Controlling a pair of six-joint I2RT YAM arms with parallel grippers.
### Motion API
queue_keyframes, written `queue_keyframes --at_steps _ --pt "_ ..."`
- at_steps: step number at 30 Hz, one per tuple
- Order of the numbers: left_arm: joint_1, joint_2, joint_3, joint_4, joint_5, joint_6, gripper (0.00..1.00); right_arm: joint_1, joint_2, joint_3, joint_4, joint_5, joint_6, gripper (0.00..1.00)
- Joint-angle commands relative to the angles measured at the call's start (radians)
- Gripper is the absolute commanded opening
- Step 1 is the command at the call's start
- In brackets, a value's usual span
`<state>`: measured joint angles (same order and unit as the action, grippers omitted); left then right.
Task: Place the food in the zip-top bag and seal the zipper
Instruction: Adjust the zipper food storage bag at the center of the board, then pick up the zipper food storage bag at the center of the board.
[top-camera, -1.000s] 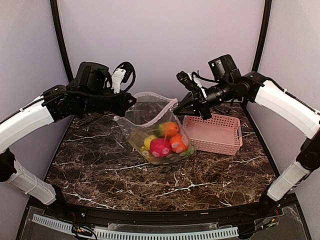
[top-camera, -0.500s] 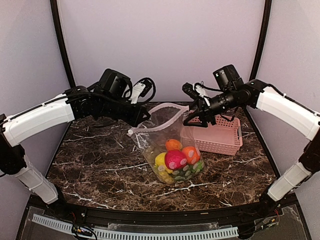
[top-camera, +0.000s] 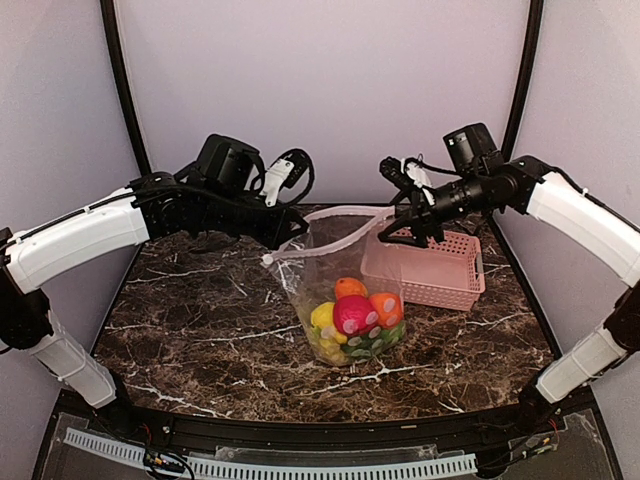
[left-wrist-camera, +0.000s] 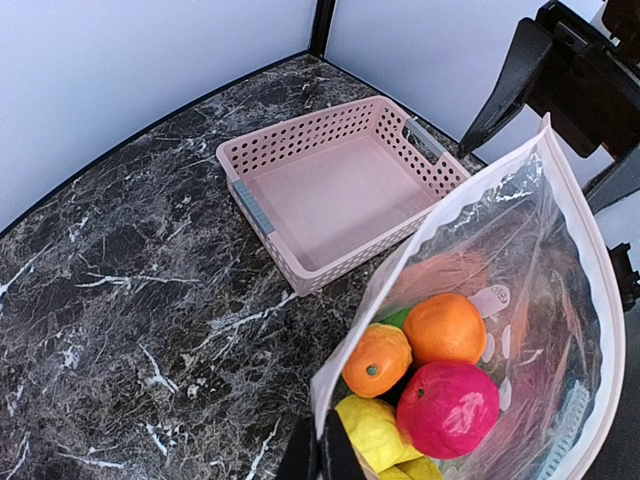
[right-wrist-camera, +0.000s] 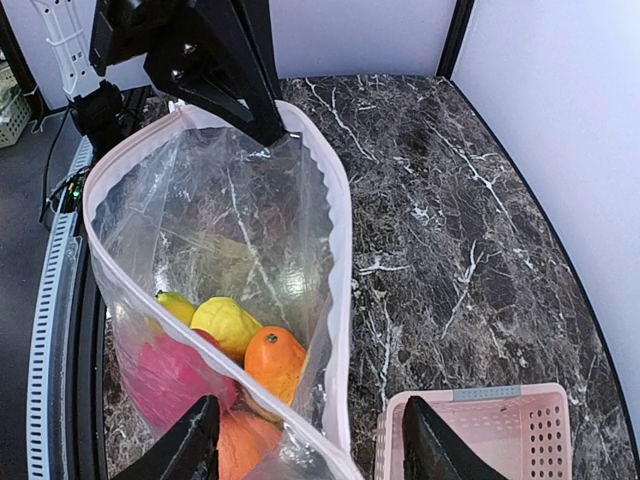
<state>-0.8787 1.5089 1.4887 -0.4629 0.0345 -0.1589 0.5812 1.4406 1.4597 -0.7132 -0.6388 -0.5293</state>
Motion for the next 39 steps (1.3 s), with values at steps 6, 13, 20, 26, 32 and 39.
queue_keyframes --at_steps 6,13,20,26,32,39 --pt "0.007 -0.011 0.02 0.031 0.013 0.043 0.01 -0.007 0.017 0.031 -0.056 -0.114 -0.042 0.37" --pt "0.006 -0.062 0.025 0.009 -0.021 0.103 0.43 -0.029 0.015 0.027 -0.069 -0.129 -0.036 0.03" --pt "0.006 -0.354 -0.35 0.28 -0.021 0.103 0.66 -0.058 -0.007 -0.001 -0.064 -0.171 -0.047 0.0" --pt "0.006 -0.555 -0.652 0.51 -0.077 -0.005 0.69 -0.091 -0.03 -0.036 -0.051 -0.231 -0.067 0.0" --pt "0.041 -0.526 -0.872 0.86 0.054 -0.136 0.63 -0.092 -0.05 -0.074 -0.051 -0.26 -0.102 0.0" --pt "0.131 -0.398 -0.926 1.159 0.3 -0.266 0.5 -0.092 -0.072 -0.082 -0.049 -0.252 -0.101 0.0"
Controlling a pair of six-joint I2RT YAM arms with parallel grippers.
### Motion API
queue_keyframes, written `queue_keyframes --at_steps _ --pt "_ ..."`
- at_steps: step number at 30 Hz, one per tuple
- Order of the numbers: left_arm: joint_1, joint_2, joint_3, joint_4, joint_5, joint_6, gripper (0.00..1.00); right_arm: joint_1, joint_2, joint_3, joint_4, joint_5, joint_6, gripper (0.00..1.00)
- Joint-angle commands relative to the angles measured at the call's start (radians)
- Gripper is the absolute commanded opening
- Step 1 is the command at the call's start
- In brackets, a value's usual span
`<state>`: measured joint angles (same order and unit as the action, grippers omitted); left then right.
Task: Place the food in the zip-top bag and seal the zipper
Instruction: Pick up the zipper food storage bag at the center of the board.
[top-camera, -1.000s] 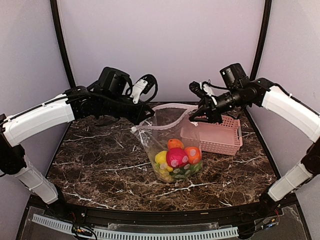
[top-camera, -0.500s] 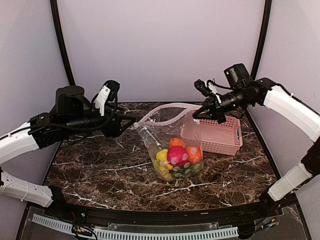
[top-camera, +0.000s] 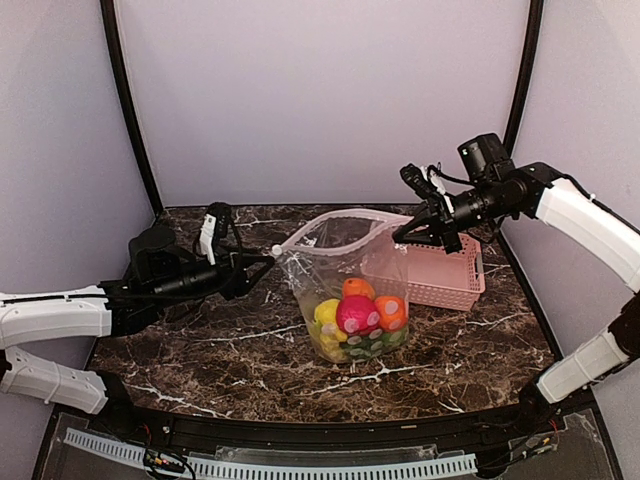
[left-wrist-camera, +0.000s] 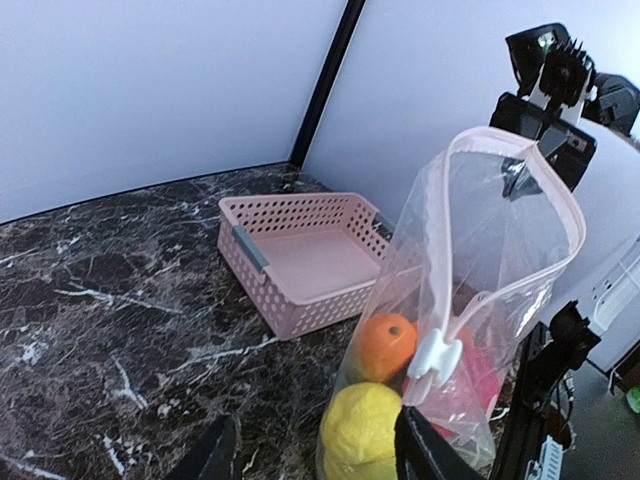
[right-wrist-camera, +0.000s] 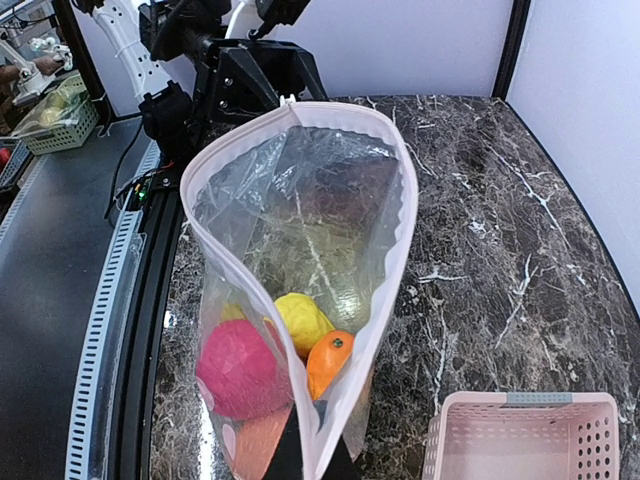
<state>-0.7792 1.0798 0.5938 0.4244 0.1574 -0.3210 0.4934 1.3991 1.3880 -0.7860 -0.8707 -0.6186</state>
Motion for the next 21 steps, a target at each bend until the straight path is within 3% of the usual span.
queue_keyframes --at_steps 1,5,12,21 --pt "0.033 0.053 -0.037 0.333 0.228 -0.111 0.5 -0.005 -0.03 -0.011 0.022 -0.019 -0.012 0.0" --pt "0.035 0.113 -0.04 0.429 0.327 -0.143 0.47 -0.005 -0.022 -0.006 0.025 -0.016 -0.012 0.0" --pt "0.035 0.171 0.004 0.416 0.364 -0.138 0.35 -0.004 -0.013 0.005 0.023 -0.019 -0.008 0.0" --pt "0.049 0.197 -0.012 0.449 0.374 -0.157 0.29 -0.005 -0.011 0.005 0.023 -0.014 -0.008 0.0"
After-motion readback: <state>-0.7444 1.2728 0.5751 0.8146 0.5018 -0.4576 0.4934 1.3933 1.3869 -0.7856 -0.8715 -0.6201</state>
